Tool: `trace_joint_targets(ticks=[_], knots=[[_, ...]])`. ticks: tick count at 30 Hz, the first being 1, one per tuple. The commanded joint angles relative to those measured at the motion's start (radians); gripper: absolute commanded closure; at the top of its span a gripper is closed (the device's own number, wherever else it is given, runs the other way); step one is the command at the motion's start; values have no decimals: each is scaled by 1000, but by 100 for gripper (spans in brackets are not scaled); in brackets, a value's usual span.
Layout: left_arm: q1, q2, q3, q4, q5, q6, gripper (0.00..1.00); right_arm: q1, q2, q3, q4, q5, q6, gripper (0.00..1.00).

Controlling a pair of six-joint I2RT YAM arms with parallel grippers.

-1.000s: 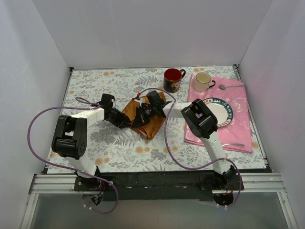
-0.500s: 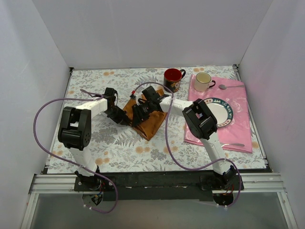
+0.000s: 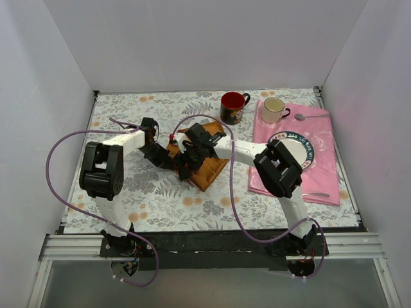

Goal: Fold the napkin, place the utensils inside, and roll it up
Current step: Roll the napkin with the utensil

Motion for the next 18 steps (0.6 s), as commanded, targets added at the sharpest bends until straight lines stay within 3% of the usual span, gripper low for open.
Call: trace_joint_targets(ticks=[1,9,11,17,18], knots=[[9,-20,3,-25,18,13,100,80,-98,-92,77,188,-64,17],[24,-30,-25,-14,42,14,100,195,-148,-203,179,557,-150,15],[32,-38,-25,-17,42,16,100,207,-135,-214,204,591,-158,17],[39,-49,-32,-22,51,23,100,213,-48,-206,255,660,-124,36],[41,-50,-34,-19,62,22,100,215,-39,-208,256,663,-118,45]])
